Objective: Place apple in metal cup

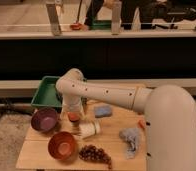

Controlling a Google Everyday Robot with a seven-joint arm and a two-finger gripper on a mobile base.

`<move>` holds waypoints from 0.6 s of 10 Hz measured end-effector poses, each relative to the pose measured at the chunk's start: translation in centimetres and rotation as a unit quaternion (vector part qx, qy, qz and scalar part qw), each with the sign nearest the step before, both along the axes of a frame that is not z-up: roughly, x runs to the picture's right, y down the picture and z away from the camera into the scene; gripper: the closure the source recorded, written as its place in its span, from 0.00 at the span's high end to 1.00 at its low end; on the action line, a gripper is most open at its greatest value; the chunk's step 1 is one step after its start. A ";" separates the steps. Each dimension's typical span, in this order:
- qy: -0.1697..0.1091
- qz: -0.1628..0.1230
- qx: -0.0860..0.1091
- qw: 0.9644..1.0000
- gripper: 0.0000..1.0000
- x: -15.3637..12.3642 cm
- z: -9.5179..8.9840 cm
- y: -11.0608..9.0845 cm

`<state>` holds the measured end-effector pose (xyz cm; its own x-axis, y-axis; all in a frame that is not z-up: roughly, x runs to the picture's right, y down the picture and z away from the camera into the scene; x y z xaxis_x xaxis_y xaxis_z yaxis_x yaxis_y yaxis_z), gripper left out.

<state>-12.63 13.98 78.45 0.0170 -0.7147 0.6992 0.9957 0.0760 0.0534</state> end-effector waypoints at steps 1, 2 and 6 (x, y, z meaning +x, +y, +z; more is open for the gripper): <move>0.001 0.000 0.000 1.000 0.80 0.0 0.0 0.0; 0.003 0.002 -0.001 1.000 0.80 -0.1 0.0 0.0; 0.017 0.017 0.001 1.000 0.80 0.1 0.1 -0.5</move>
